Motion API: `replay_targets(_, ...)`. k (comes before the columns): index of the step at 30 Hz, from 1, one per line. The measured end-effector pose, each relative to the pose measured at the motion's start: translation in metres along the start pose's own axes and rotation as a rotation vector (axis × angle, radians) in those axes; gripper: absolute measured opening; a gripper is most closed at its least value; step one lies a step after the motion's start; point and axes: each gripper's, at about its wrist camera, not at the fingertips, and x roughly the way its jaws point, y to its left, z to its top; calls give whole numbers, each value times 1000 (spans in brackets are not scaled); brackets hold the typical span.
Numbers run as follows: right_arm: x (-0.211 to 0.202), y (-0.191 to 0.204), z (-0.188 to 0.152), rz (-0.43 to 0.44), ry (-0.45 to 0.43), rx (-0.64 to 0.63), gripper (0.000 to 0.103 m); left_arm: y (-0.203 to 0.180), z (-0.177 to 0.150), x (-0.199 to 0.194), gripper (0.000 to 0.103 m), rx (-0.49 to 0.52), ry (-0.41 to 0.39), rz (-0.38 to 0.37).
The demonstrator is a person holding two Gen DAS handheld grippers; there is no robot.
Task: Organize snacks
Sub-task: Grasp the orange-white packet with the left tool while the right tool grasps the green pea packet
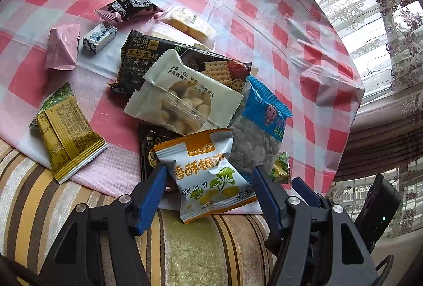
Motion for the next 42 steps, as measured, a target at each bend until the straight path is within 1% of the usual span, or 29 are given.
replay_targets(5,11,6,4,-23,25,-36,82,-9,-4,2,66,78,-16,63)
replay_targets(7,15,8,4,-29,36,-48,82,-10,-5,2,62,94,-21,79)
replay_targets(8,15,8,4,-27,31,-47,82,-12,-5,3,57,96,-25,86)
replay_targets(9,15,7,4,-24,31,-44,82,-12,-5,3,50,97,-27,89)
replay_targets(10,15,6,4,-21,31,-40,82,-11,-5,3,48,93,-28,83)
replay_targets(11,16,5,4,-17,31,-34,82,-10,-5,3,48,92,-28,75)
replay_targets(13,15,4,4,-7,25,-29,76,-11,-7,3,47,97,-29,72)
replay_targets(15,13,3,4,-5,16,-26,65,-12,-8,2,46,102,-29,65)
replay_targets(19,9,3,2,-8,5,-21,61,-14,-12,-1,46,111,-33,63)
replay_targets(21,5,3,1,-20,-6,-20,53,-16,-14,-4,46,118,-39,68)
replay_targets(29,-9,-4,-11,-8,-18,15,48,-24,-21,-13,45,159,-65,92)
replay_targets(42,-39,-24,-35,11,-75,114,45,-46,-33,-14,45,251,-73,110)
